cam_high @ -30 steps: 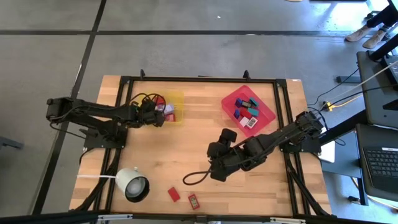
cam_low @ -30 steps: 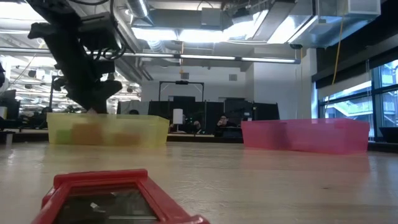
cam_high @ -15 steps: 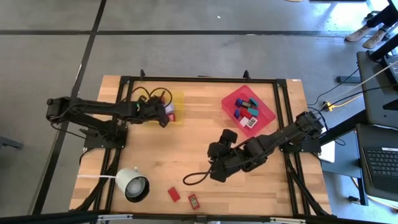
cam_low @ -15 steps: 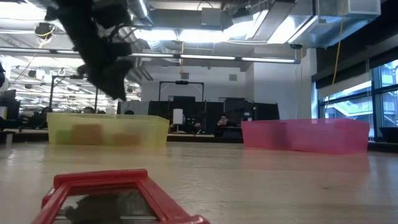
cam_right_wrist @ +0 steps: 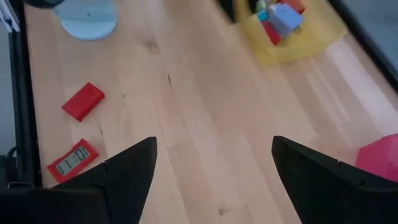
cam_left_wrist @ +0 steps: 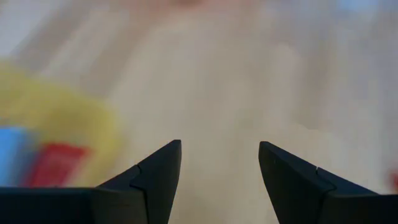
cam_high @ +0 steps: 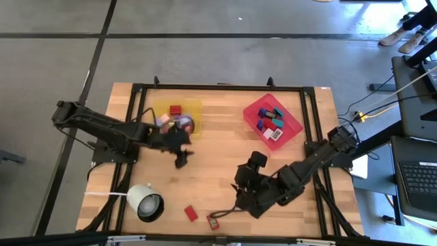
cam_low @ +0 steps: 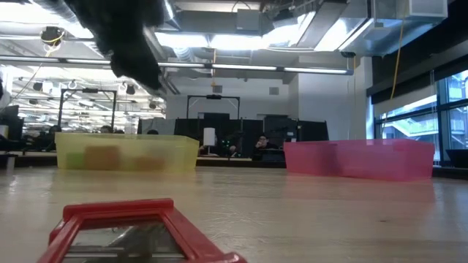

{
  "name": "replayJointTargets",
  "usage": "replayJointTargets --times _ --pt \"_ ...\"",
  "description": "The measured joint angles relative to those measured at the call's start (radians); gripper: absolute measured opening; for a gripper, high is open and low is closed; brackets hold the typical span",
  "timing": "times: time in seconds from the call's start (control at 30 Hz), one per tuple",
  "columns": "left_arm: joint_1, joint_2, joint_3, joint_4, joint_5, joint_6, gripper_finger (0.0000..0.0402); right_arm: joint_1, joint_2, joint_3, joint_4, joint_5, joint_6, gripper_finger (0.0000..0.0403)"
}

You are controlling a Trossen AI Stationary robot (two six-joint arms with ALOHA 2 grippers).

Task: Pick & Place Office items
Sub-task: Put the left red digital clock into the pink bin

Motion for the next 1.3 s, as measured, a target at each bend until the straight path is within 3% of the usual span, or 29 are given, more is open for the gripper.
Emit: replayJointTargets --times 0.2,0.37,0.53,0.63,0.77,0.83,1.03,1.3 --pt "-0.228 0.000 0.000 0.047 0.017 0.008 0.0212 0.043 0.062 0.000 0.026 0.112 -0.014 0.0322" --pt "-0.369 0.000 0.000 0.060 -0.031 -0.087 0.0212 0.050 0.158 -0.001 0.082 0.110 -0.074 0.0322" --pt "-0.489 0.012 0.000 0.065 -0.037 0.019 0.0212 0.038 0.245 -0.001 0.131 0.090 -0.080 0.0322" --pt "-0.539 0.045 -0.001 0.079 -0.122 0.110 0.0212 0.029 0.271 -0.001 0.132 0.073 -0.063 0.0322" --pt "-0.544 0.113 -0.001 0.187 -0.230 0.121 0.0212 0.015 0.275 -0.001 0.136 0.050 -0.056 0.0322" --pt "-0.528 0.151 -0.001 0.241 -0.199 0.146 0.0215 0.008 0.275 -0.001 0.137 0.050 -0.051 0.0322" --pt "-0.500 0.301 -0.001 0.384 0.046 0.169 0.0234 -0.010 0.273 -0.001 0.139 -0.011 -0.026 0.0322" --pt "-0.504 0.445 -0.001 0.580 0.258 0.273 0.0244 -0.031 0.273 0.000 0.141 -0.044 0.072 0.0322"
